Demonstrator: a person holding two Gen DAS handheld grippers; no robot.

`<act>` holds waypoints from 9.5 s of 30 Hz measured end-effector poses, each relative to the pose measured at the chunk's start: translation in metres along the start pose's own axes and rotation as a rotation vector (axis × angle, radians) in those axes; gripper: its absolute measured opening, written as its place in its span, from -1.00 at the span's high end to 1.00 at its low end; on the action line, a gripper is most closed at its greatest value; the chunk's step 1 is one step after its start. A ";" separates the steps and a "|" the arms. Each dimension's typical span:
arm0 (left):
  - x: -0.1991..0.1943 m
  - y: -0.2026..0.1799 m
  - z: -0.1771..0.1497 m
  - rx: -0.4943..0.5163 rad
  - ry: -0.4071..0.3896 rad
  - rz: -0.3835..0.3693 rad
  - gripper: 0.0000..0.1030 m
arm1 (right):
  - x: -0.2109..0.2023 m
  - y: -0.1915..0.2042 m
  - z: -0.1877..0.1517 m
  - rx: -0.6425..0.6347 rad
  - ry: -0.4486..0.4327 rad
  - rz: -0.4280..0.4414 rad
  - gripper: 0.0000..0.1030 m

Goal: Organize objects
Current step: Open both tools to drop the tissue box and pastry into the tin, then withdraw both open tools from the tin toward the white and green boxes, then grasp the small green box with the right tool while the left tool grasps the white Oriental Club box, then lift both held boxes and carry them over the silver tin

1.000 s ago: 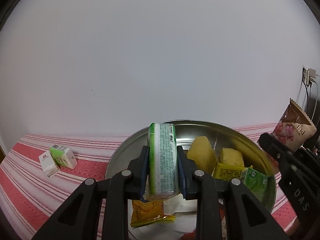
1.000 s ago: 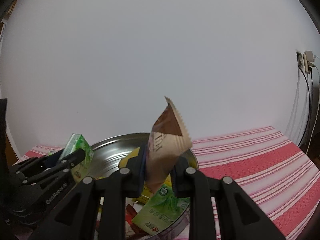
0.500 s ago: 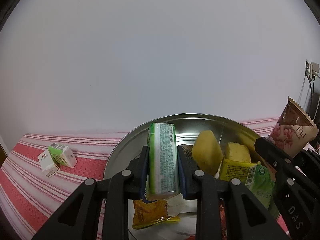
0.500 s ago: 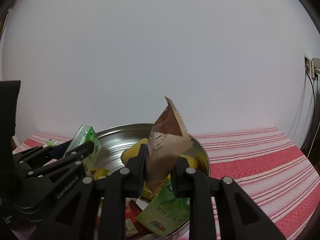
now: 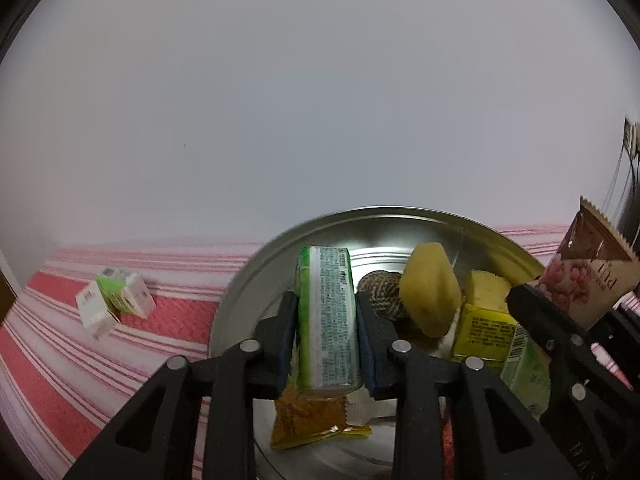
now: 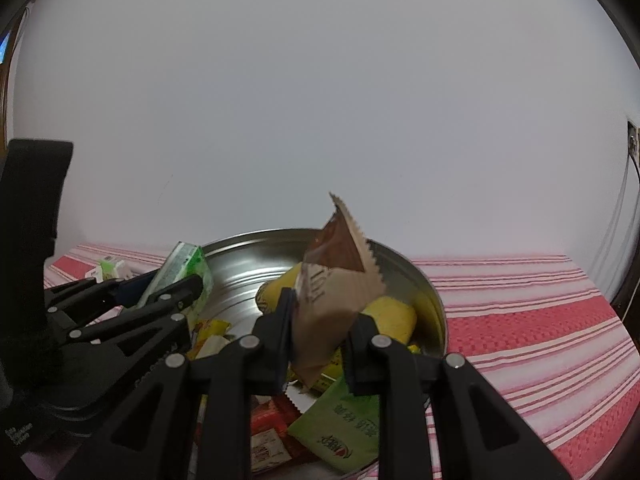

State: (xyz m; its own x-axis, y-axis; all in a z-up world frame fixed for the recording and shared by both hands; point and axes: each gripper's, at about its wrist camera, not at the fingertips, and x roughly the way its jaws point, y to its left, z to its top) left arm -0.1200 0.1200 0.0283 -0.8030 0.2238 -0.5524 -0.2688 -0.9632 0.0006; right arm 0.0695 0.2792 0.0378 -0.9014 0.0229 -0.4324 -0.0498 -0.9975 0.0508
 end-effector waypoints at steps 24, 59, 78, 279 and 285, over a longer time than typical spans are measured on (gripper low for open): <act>-0.032 0.047 -0.013 -0.108 -0.082 0.133 -0.78 | -0.042 -0.039 -0.005 0.208 -0.255 -0.100 -0.94; -0.042 0.131 -0.031 -0.057 -0.187 0.319 -0.78 | -0.060 0.052 -0.015 0.178 -0.378 -0.187 -1.00; -0.030 0.226 -0.030 -0.140 -0.136 0.443 -0.78 | -0.019 0.145 -0.004 0.098 -0.336 -0.047 -1.00; -0.063 0.036 -0.008 -0.093 -0.232 0.119 0.16 | -0.025 0.029 -0.004 0.025 -0.328 -0.127 0.49; -0.055 0.019 0.001 -0.078 -0.238 0.088 0.16 | -0.027 0.026 -0.003 0.027 -0.331 -0.159 0.49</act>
State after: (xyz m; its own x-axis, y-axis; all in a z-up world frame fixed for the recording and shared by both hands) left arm -0.0817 0.0895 0.0590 -0.9265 0.1580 -0.3416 -0.1574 -0.9871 -0.0296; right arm 0.0937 0.2521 0.0479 -0.9717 0.2023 -0.1221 -0.2075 -0.9777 0.0317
